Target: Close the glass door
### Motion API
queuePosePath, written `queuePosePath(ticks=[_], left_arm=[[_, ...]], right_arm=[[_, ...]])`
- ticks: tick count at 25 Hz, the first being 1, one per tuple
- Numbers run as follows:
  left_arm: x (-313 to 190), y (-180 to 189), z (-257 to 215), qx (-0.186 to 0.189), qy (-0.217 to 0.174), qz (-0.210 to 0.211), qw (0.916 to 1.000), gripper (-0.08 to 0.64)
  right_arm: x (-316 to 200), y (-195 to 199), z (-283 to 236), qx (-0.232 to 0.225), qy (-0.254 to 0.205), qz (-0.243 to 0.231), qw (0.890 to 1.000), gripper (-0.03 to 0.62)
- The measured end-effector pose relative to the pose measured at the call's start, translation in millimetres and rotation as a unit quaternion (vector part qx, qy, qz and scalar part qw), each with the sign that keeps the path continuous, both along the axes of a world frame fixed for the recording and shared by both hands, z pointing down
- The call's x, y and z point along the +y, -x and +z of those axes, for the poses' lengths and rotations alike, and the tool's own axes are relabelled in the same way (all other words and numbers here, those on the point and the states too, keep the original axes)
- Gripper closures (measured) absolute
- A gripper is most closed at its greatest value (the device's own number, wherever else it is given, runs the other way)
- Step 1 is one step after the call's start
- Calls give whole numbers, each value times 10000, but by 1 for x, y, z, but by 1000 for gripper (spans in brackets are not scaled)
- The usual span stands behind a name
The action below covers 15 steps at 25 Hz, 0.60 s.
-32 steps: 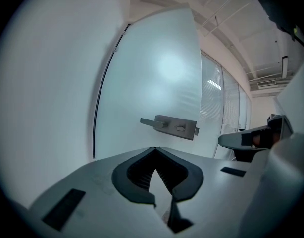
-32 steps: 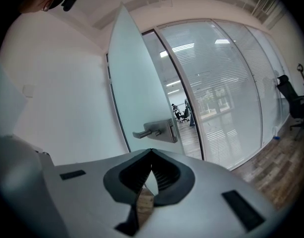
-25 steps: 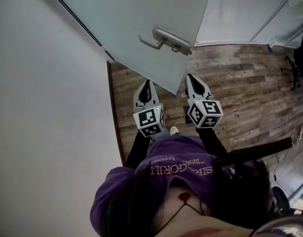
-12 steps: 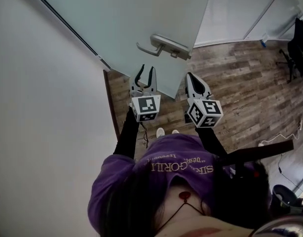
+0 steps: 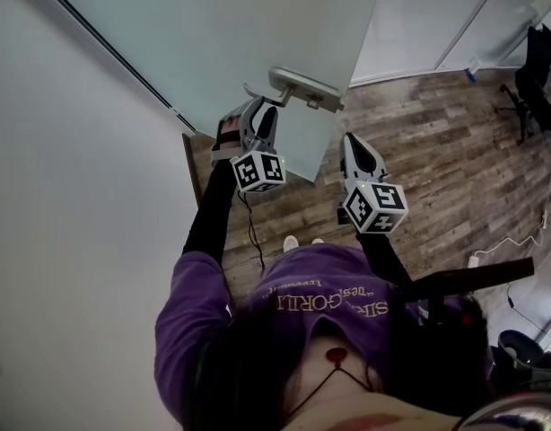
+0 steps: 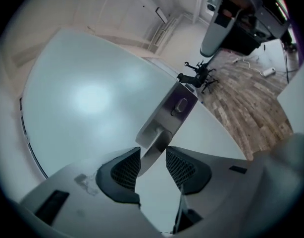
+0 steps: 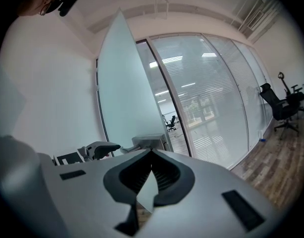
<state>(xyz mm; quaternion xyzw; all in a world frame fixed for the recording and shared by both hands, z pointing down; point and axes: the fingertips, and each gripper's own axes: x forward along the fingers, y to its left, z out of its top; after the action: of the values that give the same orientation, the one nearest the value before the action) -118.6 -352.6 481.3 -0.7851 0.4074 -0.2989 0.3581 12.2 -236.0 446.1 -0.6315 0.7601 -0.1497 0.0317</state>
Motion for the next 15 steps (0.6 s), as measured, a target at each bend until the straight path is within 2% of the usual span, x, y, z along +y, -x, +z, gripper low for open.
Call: queuePosePath(ticks=[4, 9, 15], left_arm=[[-10, -4, 3, -527, -241, 80, 9983, 425], [-15, -6, 4, -910, -497, 178, 9944, 425], [-23, -10, 10, -1723, -681, 316, 9822, 426]], right_arm=[[-1, 1, 0, 11, -4, 48, 10000, 606], [0, 4, 5, 41, 42, 74, 10000, 606], [4, 15, 9, 82, 117, 59, 9999, 606]])
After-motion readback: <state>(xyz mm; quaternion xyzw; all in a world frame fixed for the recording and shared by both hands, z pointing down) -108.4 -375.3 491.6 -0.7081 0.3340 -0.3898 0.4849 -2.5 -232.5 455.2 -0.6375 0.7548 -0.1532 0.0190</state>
